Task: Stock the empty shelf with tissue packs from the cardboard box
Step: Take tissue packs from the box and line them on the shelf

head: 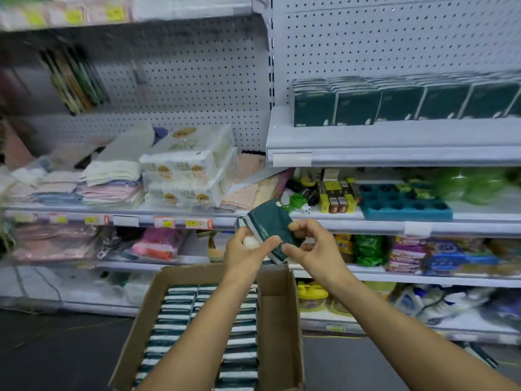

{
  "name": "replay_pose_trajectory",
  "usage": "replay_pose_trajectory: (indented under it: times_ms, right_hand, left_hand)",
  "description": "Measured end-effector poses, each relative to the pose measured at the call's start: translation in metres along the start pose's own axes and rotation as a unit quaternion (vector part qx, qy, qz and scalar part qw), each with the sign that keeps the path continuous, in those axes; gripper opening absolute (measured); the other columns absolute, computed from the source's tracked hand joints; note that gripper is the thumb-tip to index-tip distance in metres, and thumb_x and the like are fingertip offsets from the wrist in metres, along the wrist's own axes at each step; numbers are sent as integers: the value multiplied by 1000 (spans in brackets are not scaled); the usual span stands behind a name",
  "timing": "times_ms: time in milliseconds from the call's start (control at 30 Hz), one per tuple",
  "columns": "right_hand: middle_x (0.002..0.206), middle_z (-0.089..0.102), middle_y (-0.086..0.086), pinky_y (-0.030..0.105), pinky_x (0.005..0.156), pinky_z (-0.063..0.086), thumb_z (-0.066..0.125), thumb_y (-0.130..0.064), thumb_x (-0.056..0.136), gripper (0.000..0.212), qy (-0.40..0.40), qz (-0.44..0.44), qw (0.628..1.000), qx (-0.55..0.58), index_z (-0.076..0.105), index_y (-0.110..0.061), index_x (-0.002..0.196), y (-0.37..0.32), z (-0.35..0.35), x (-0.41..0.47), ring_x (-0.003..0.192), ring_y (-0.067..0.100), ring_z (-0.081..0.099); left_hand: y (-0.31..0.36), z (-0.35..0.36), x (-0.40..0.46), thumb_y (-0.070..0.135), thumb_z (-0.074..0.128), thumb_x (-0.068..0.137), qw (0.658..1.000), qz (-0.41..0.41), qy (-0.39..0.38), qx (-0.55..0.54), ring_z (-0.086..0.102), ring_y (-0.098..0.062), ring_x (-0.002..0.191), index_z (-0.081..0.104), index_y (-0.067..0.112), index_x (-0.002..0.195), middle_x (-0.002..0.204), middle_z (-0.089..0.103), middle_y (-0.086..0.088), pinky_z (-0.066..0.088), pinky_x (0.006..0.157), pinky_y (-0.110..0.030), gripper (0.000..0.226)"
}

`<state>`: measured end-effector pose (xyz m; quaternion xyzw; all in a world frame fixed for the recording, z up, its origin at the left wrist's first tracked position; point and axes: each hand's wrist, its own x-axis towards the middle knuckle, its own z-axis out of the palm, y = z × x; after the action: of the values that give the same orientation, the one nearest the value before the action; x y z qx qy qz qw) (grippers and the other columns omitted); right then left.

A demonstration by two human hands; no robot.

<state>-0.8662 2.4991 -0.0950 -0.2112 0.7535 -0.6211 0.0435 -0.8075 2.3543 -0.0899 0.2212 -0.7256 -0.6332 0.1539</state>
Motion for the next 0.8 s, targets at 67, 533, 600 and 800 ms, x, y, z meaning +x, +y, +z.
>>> replay_pose_trajectory:
  times_ms: [67,533,600,800]
  right_hand:
    - [111,58,3,15,67,48,64,-6,90,25,28,-9,999,-15,56,-25,103,-10,-15,6,88,10,55]
    - [81,70,1,27,63,50,83,-22,75,22,-154,-65,968,-189,73,-19,94,-81,-188,108,69,9,61]
    - [69,65,-3,20,53,44,82,-19,76,20,-117,-44,980,-158,71,-7,88,-83,-219,121,57,4,54]
    - [72,66,5,21,48,44,78,-20,80,15,-45,5,997,-58,64,-13,77,-71,-304,169,59,10,60]
  left_hand:
    - [14,0,4,29,81,78,1000,5,-15,21,67,-14,90,66,20,97,96,72,3,54,75,-29,26]
    - [125,90,56,27,86,70,946,146,-234,172,70,-16,88,70,28,94,100,70,2,60,70,-35,30]
    - [142,113,68,34,88,69,956,158,-198,147,69,-15,90,70,29,93,103,70,3,60,72,-34,30]
    - [180,177,104,31,76,84,943,249,-159,152,61,-3,94,75,40,79,99,67,8,44,82,-22,10]
